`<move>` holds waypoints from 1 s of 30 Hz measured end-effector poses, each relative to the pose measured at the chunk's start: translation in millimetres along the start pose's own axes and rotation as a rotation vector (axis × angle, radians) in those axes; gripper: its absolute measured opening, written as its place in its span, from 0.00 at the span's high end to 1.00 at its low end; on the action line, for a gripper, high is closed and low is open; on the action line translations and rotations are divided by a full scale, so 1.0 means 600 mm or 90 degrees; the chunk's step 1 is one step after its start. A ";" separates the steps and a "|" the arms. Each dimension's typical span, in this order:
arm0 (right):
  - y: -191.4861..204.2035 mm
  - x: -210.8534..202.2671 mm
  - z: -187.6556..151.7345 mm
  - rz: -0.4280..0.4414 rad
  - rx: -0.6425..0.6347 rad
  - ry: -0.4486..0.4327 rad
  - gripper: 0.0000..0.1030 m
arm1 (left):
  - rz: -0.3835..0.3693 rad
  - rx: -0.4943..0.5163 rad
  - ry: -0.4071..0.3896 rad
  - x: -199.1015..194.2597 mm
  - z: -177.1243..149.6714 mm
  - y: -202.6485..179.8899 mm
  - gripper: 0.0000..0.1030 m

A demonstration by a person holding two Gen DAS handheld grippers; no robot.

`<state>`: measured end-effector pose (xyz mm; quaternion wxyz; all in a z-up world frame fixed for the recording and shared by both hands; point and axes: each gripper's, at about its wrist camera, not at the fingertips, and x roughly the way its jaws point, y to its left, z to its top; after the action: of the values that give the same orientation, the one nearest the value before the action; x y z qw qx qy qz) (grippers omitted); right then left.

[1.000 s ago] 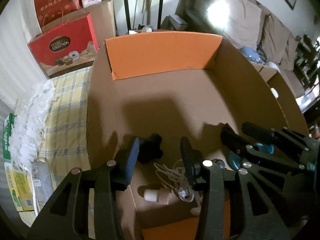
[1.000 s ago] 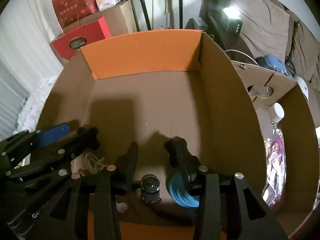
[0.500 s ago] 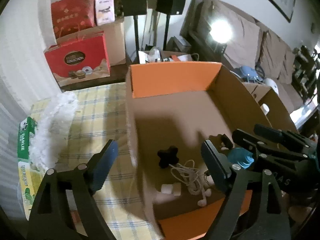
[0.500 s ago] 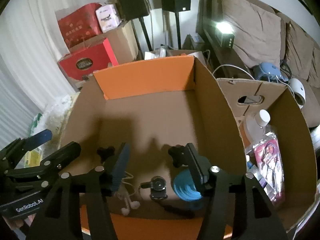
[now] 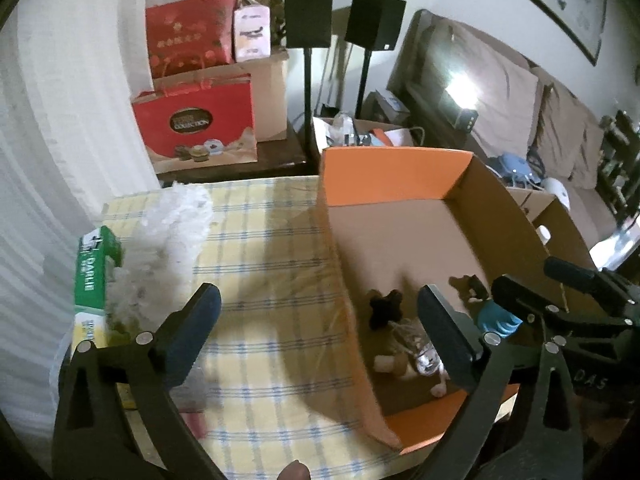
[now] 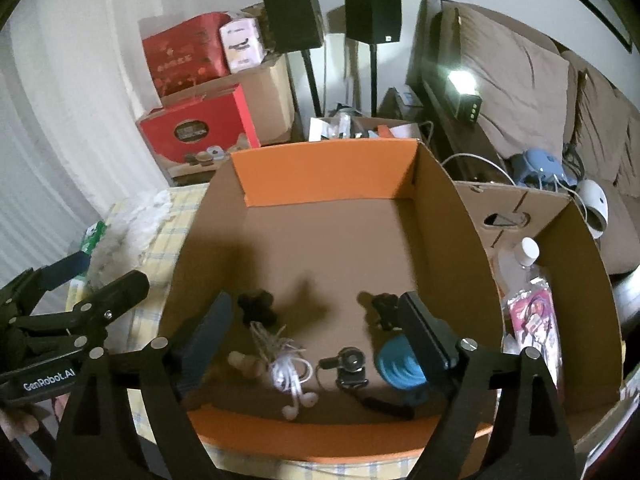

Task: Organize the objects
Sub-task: 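Withdraw both grippers from the box back toward the table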

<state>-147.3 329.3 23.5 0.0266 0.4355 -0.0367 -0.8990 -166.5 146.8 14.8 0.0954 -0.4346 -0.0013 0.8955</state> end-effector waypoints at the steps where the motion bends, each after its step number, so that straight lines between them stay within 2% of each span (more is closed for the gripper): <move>1: 0.003 -0.001 0.000 0.001 -0.002 -0.001 0.15 | 0.001 -0.001 -0.001 -0.004 -0.001 0.005 0.02; 8: 0.041 -0.015 -0.003 0.010 -0.020 -0.008 0.09 | 0.003 -0.012 -0.010 -0.028 -0.013 0.046 0.00; 12: 0.068 -0.022 -0.002 0.019 -0.036 -0.012 0.00 | 0.010 -0.024 -0.015 -0.042 -0.019 0.076 0.00; 21: 0.137 -0.034 -0.005 0.048 -0.075 -0.022 0.00 | 0.056 -0.047 -0.048 -0.082 -0.037 0.176 0.00; 24: 0.162 -0.032 -0.005 0.061 -0.085 -0.025 0.00 | 0.088 -0.050 -0.059 -0.093 -0.048 0.211 0.00; 30: 0.213 -0.022 -0.011 0.083 -0.108 -0.023 0.00 | 0.106 -0.079 -0.053 -0.094 -0.070 0.283 0.01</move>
<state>-131.9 202.6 40.8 0.1213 0.4124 0.0111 -0.9028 -128.8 -33.0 18.1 -0.0067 -0.4007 -0.0242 0.9159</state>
